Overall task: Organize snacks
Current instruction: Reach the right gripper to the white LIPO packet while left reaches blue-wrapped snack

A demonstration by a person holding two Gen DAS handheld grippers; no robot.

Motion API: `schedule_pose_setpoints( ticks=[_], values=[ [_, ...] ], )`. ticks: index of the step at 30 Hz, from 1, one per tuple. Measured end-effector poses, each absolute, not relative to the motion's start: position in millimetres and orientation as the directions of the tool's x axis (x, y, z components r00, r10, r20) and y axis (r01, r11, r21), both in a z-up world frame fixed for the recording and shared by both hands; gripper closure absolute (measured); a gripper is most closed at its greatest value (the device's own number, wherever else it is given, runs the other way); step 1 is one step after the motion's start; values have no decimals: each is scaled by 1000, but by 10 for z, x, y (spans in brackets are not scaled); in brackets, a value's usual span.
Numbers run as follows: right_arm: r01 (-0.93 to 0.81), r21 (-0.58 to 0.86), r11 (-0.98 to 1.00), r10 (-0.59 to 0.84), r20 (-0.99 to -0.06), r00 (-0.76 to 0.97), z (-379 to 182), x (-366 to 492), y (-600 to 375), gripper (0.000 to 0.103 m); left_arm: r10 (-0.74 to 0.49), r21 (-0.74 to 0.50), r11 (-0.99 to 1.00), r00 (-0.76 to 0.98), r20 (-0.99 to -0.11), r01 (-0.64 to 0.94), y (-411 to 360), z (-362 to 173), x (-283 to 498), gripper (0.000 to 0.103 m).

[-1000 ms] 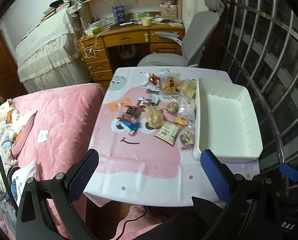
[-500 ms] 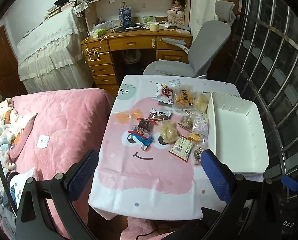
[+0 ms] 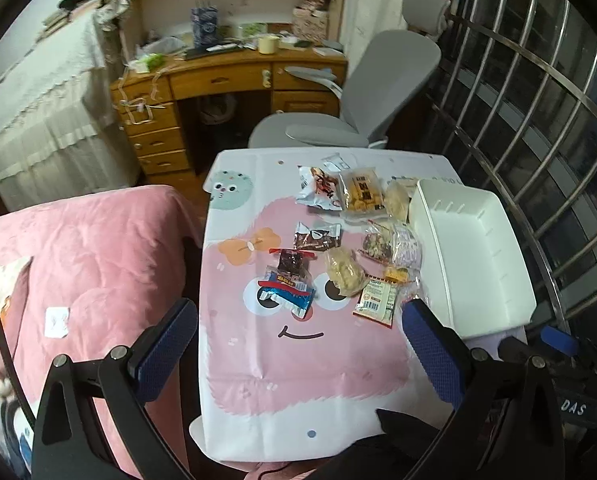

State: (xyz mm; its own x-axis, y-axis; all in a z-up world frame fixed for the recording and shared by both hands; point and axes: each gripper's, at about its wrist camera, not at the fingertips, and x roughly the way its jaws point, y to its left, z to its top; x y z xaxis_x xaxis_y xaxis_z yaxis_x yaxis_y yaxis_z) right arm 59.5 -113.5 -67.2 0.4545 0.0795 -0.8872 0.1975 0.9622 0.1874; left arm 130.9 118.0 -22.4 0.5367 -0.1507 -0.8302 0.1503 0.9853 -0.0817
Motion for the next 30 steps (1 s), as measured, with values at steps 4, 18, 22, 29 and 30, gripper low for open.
schedule_pose_setpoints(
  ticks=[4,18,22,29,30],
  values=[
    [244,191,951,60,-886,459,-744,700,-932,0,-206,-103,969,500,-841,225,1340,-360,1476,1],
    [403,26,915,-232,-783,577,-828,855,-283,0,-320,-190,924,399,-859,333,1749,-994,2042,1],
    [380,6,925,-242,-760,603,-986,907,-191,0,-307,-172,931,432,-848,323,1715,-1137,2121,1],
    [357,13,934,-238,-722,650,-1421,1028,-162,0,-293,-150,934,454,-841,324,1570,-1517,2293,1],
    [357,19,934,-237,-716,656,-1481,1041,-165,0,-290,-153,937,455,-842,313,1561,-1574,2305,1]
  ],
)
